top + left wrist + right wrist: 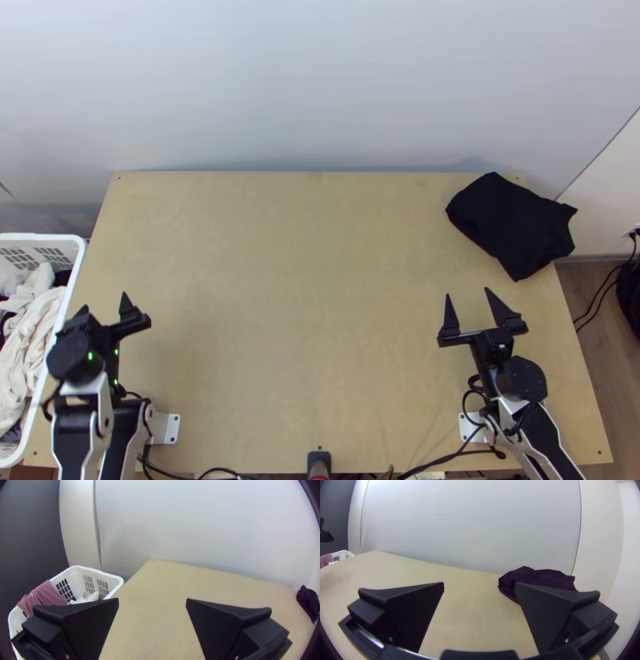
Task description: Fold the t-shirt
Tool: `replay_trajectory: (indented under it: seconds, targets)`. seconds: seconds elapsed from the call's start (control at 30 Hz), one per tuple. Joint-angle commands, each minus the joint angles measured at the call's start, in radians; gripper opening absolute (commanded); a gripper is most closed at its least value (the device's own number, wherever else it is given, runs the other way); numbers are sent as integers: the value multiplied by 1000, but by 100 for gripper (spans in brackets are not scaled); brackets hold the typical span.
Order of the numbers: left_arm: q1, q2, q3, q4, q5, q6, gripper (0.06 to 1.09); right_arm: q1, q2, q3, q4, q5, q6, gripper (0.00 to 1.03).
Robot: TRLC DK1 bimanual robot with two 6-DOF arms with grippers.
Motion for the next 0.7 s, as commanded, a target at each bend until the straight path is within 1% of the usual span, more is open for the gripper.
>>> replay_trajectory:
  seconds: [0.0, 0.03, 0.1, 0.2, 0.67]
  targets:
    - [4, -173, -107, -27, 7, 46, 104, -44, -73, -5, -6, 1, -10, 99]
    - [-1, -202, -116, -35, 14, 45, 104, -45, -72, -7, -1, 1, -10, 99]
    - [-5, -196, -110, -71, 33, 40, 104, -42, -68, -7, -6, 1, -9, 99]
    - [-22, -198, -109, -84, 77, 34, 104, -41, -70, -7, -6, 1, -9, 99]
    - [-21, -199, -106, -113, 77, 33, 104, -41, -70, -7, -6, 1, -9, 99]
